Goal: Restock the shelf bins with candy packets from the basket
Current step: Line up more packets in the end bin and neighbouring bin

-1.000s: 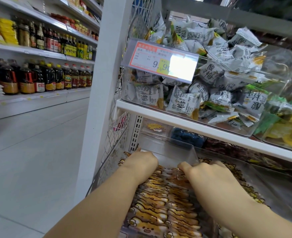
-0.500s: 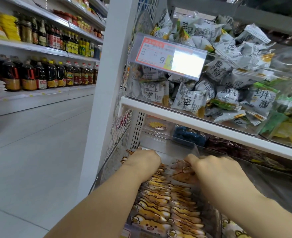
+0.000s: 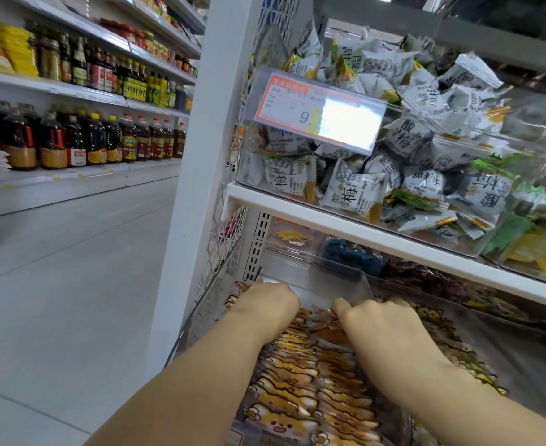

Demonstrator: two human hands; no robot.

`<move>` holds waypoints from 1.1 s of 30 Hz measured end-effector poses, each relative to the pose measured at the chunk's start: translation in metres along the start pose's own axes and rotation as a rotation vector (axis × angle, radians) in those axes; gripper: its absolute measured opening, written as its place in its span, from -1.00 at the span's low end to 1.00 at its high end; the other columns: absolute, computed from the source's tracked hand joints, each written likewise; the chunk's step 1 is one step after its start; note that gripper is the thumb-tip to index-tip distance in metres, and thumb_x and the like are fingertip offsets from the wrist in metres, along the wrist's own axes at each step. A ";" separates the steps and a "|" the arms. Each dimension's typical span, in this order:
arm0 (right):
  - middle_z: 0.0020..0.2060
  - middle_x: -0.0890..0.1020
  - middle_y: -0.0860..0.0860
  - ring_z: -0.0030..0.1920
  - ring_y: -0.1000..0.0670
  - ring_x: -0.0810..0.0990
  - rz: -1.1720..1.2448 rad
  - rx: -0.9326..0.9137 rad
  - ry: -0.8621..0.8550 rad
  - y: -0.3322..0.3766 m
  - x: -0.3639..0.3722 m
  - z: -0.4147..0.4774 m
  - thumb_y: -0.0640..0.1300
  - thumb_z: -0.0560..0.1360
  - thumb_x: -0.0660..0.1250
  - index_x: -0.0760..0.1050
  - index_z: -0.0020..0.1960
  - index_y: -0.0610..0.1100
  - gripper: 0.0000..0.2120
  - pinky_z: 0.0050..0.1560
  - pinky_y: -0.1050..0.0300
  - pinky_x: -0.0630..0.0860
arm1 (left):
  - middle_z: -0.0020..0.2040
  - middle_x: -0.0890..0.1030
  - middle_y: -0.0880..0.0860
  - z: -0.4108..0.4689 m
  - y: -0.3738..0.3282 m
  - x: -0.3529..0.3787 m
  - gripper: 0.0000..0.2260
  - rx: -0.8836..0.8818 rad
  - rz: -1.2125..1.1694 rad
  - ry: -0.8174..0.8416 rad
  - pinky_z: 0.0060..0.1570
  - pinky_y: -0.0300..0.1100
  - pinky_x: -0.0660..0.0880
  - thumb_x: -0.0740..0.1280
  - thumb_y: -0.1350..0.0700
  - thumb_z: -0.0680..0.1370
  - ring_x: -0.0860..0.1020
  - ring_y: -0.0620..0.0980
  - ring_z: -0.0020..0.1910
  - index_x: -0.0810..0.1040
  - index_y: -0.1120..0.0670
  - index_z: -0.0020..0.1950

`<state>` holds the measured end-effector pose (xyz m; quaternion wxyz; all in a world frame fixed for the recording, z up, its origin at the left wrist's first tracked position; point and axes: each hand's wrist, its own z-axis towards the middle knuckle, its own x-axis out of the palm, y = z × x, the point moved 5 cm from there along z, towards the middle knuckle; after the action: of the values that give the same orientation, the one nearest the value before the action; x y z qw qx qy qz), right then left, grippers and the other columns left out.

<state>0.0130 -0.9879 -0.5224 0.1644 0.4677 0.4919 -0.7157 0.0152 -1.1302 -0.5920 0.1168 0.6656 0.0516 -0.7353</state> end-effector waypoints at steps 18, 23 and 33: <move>0.07 0.57 -0.11 0.07 -0.16 0.56 0.106 -0.103 0.145 -0.002 0.077 0.068 -0.24 0.61 0.20 0.37 0.31 -0.08 -0.71 0.03 0.01 0.45 | 0.05 0.60 0.20 -0.004 -0.003 -0.001 -0.73 0.010 0.048 -0.013 0.25 0.11 0.43 0.25 0.44 0.49 0.58 0.22 0.03 0.60 0.22 0.11; 0.22 0.56 -0.09 0.17 -0.12 0.54 0.256 -0.113 0.303 -0.011 0.078 0.069 -0.03 0.55 0.33 0.32 0.43 0.01 -0.52 0.14 0.04 0.48 | 0.01 0.61 0.16 -0.001 0.000 0.006 -0.74 0.010 0.040 -0.019 0.19 0.06 0.48 0.26 0.43 0.49 0.60 0.18 -0.03 0.62 0.20 0.08; 0.39 0.46 -0.08 0.31 -0.10 0.47 0.640 -0.095 0.409 -0.011 0.060 0.073 -0.01 0.59 0.23 0.32 0.49 -0.05 -0.52 0.33 0.01 0.41 | 0.09 0.62 0.12 -0.001 0.004 0.013 -0.75 -0.046 0.080 -0.033 0.24 0.03 0.44 0.24 0.34 0.56 0.60 0.15 0.07 0.60 0.14 0.16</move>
<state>-0.0623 -1.0320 -0.5604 0.2997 0.7227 0.3762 -0.4963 0.0155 -1.1353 -0.6049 0.1620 0.6519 0.0398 -0.7397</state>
